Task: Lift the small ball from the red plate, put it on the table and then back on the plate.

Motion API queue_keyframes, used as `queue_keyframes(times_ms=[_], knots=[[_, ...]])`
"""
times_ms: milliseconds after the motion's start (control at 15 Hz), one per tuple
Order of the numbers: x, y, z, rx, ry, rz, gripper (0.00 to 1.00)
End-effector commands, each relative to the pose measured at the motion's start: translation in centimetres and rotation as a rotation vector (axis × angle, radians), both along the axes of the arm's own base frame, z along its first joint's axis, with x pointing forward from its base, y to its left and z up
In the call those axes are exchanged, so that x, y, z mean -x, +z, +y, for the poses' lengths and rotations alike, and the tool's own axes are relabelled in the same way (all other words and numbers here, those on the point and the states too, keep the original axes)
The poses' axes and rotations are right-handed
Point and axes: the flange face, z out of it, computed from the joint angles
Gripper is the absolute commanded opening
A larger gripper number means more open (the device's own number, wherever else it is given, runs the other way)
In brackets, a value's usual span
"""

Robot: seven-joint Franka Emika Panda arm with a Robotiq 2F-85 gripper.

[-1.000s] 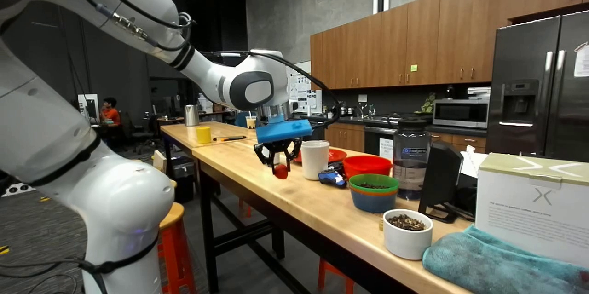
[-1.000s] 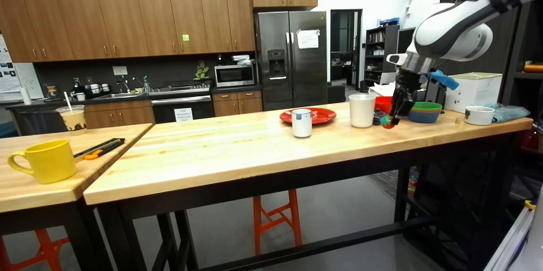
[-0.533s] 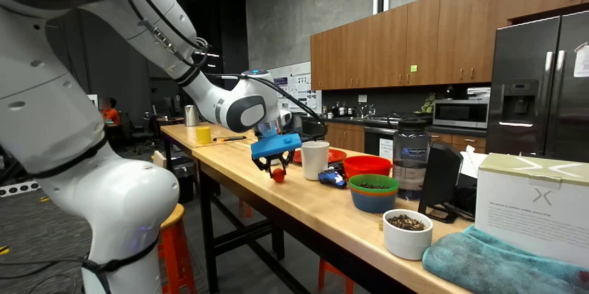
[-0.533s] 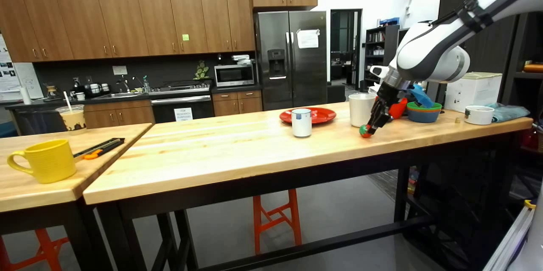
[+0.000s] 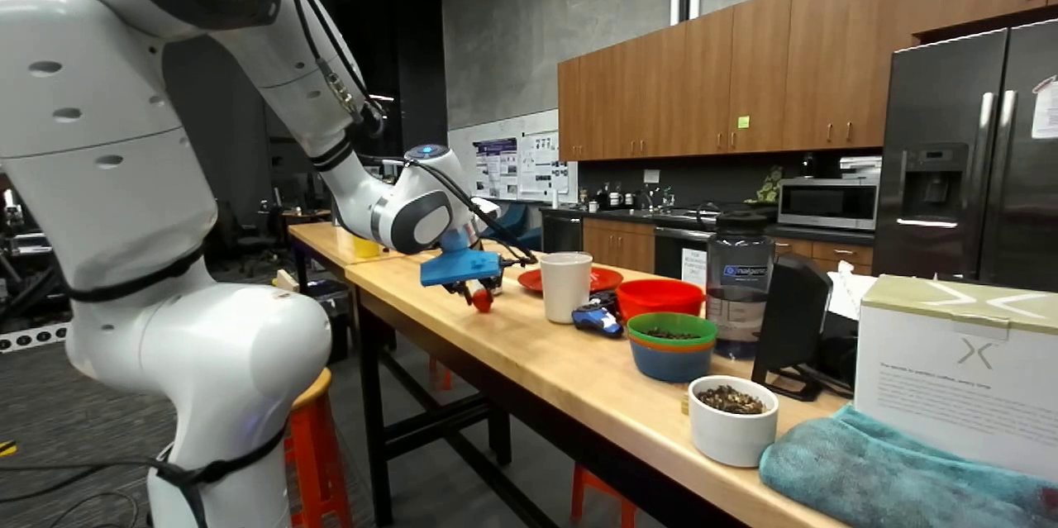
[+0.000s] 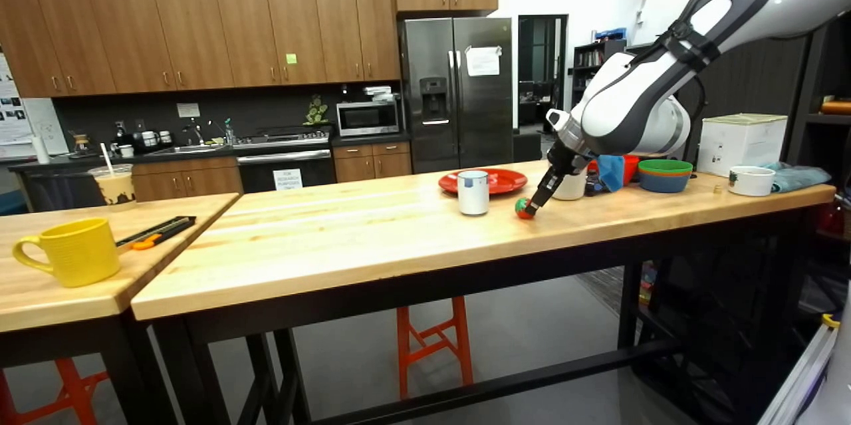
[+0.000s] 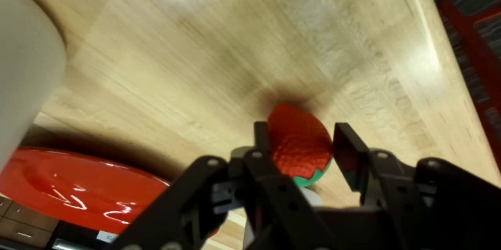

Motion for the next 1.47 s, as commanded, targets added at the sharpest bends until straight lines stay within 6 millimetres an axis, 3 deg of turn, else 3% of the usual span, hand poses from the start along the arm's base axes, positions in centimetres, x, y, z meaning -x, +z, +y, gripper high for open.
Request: queue_keyframes(times_ms=[0,200,267,333,467,600,667,800,867,1400], knots=[[-0.2,-3.2,-0.1,-0.032,-0.084,0.072,0.19],[-0.6,-3.0,-0.9,-0.057,-0.138,0.059,0.19],[-0.6,-3.2,-1.1,-0.056,-0.140,0.070,0.49],[-0.7,-3.3,-1.3,-0.056,-0.143,0.077,0.70],[-0.6,-4.5,-1.8,-0.049,-0.153,0.107,0.80],[-0.8,-4.3,-2.1,-0.051,-0.152,0.103,0.92],[-1.0,-1.9,-1.6,-0.061,-0.145,0.043,0.75],[-1.2,-2.1,-2.0,-0.060,-0.153,0.048,0.89],[-1.3,-2.2,-2.1,-0.060,-0.155,0.049,0.92],[-1.3,-2.2,-2.1,-0.059,-0.155,0.050,0.92]])
